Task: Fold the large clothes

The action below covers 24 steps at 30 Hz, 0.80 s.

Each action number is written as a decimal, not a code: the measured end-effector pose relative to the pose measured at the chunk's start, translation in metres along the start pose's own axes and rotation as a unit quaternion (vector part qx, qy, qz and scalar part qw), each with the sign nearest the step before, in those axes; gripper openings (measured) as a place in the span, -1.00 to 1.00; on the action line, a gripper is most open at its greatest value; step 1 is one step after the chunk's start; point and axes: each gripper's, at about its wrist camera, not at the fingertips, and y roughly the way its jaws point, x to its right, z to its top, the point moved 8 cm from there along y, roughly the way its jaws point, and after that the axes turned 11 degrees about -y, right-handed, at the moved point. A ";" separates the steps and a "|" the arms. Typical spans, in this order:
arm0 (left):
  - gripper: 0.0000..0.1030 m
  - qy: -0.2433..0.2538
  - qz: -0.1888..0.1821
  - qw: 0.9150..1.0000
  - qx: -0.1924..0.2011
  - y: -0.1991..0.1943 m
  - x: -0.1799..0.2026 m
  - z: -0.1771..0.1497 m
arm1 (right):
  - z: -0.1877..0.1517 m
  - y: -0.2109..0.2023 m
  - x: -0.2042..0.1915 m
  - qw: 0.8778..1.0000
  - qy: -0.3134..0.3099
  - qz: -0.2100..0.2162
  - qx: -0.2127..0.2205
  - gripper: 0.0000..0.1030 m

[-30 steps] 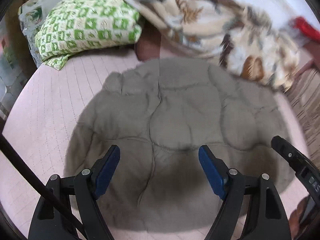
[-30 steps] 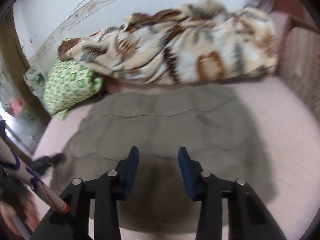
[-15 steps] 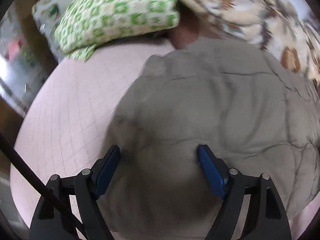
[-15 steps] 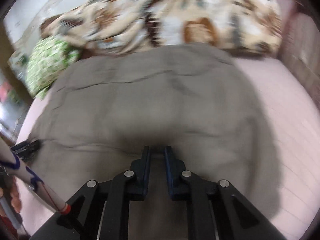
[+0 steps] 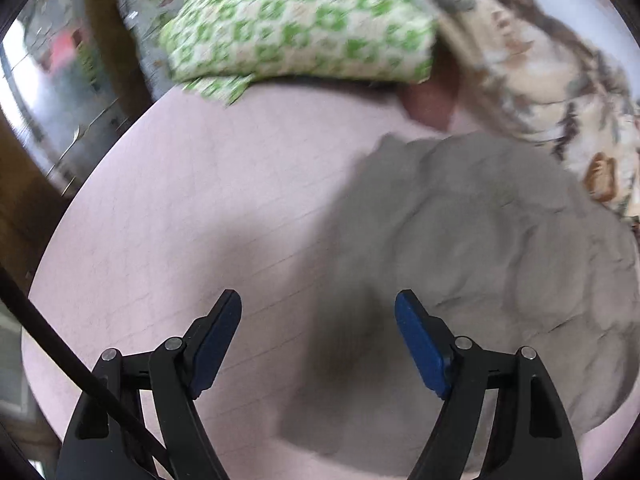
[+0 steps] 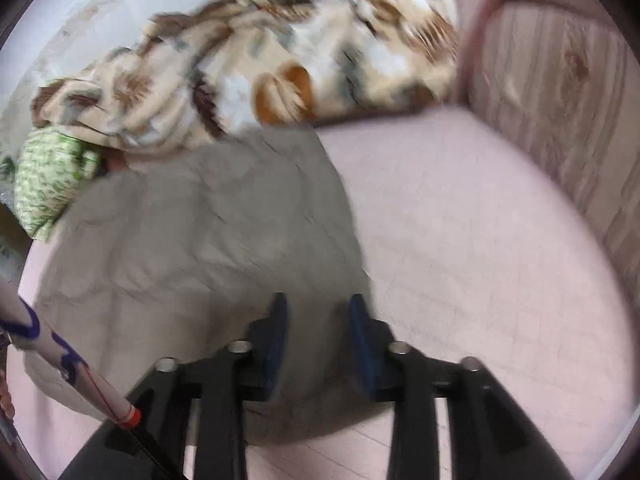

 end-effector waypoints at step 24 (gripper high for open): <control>0.58 -0.014 -0.021 0.997 -0.071 0.178 0.153 0.081 | 0.137 0.220 -0.107 0.998 0.008 0.044 -0.043 0.49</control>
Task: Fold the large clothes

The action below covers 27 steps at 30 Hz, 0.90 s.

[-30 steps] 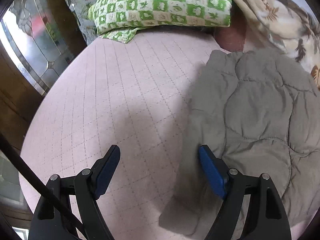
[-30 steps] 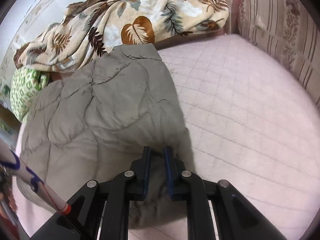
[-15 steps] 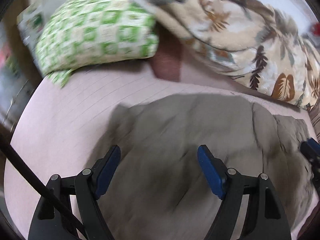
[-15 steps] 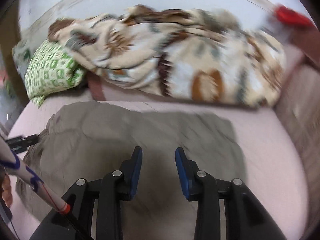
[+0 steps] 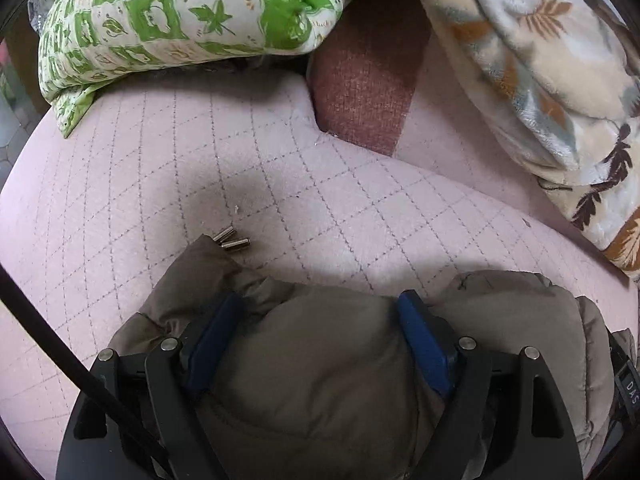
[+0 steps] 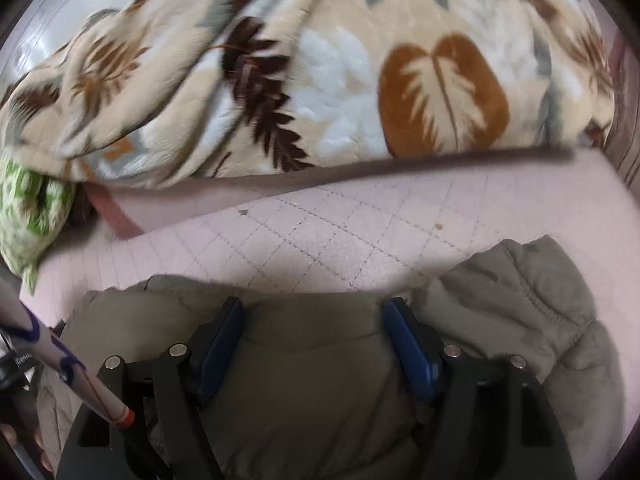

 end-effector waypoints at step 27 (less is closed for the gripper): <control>0.59 -0.070 -0.255 0.958 -0.113 -0.089 -0.157 -0.093 | -0.129 -0.138 0.158 0.992 0.095 0.074 -0.042 0.92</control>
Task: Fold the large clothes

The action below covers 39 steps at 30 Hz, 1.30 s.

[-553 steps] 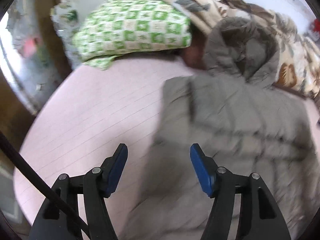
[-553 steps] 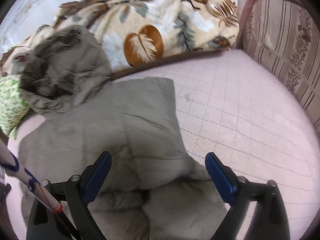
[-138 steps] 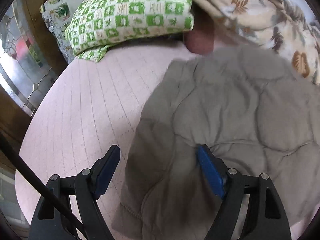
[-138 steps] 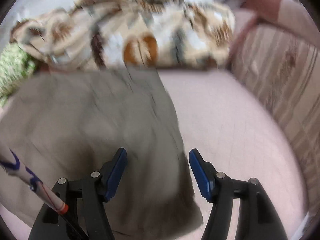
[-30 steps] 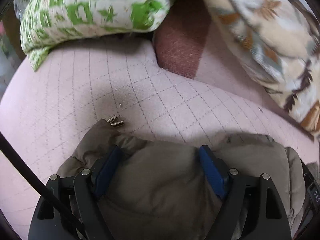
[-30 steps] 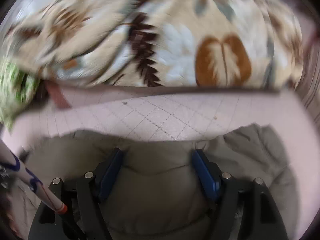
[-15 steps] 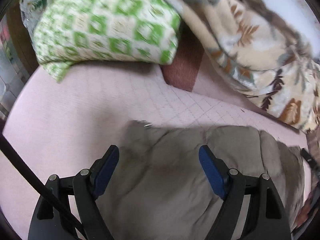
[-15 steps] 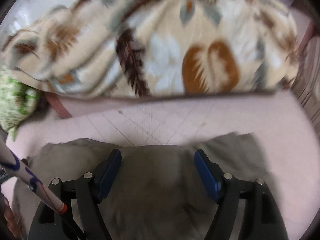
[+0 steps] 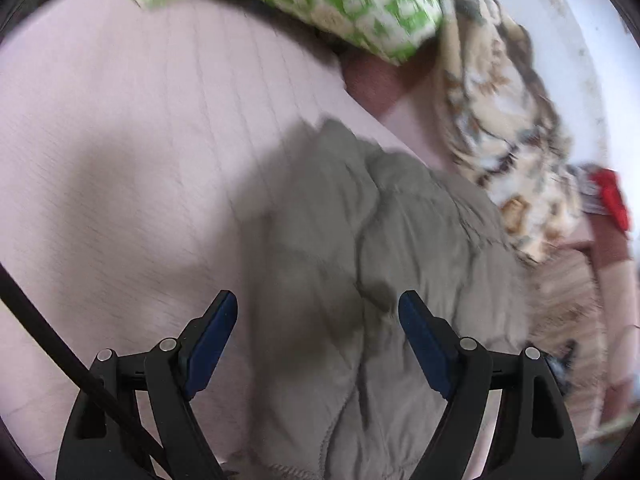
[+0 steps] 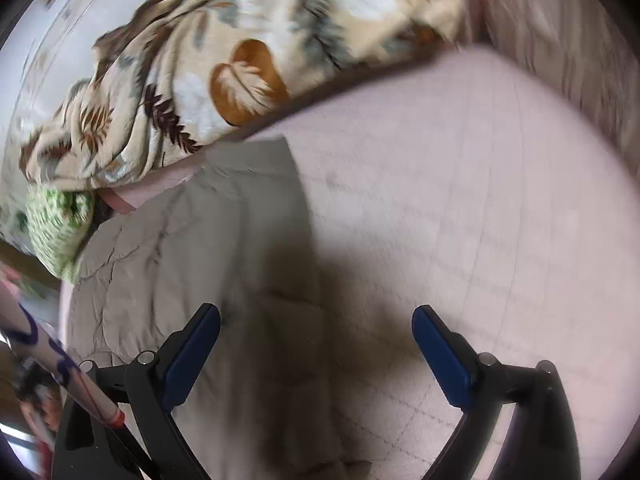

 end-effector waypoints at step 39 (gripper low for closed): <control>-0.13 0.095 0.133 0.985 0.046 -0.048 0.036 -0.077 | -0.060 -0.023 -0.057 0.988 0.031 0.152 -0.008 -0.22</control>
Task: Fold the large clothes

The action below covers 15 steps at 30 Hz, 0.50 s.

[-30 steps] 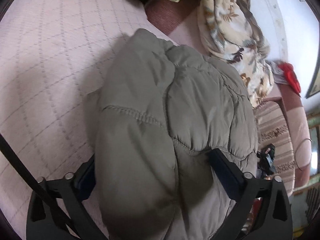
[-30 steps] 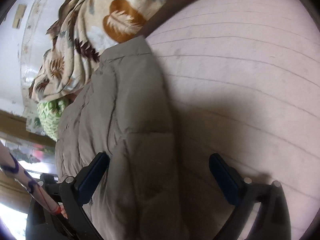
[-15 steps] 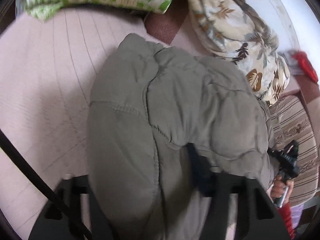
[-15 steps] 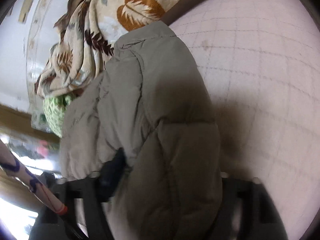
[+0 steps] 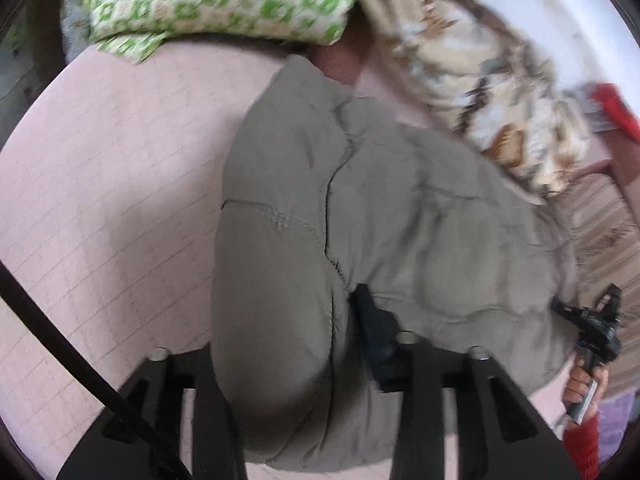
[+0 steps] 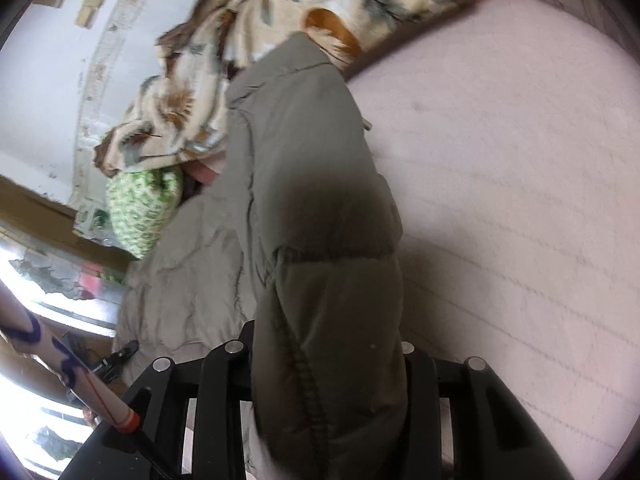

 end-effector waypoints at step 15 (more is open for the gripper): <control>0.05 -0.018 0.060 0.997 0.049 -0.024 -0.038 0.014 | 0.011 -0.079 0.014 0.969 -0.034 -0.224 0.095 0.59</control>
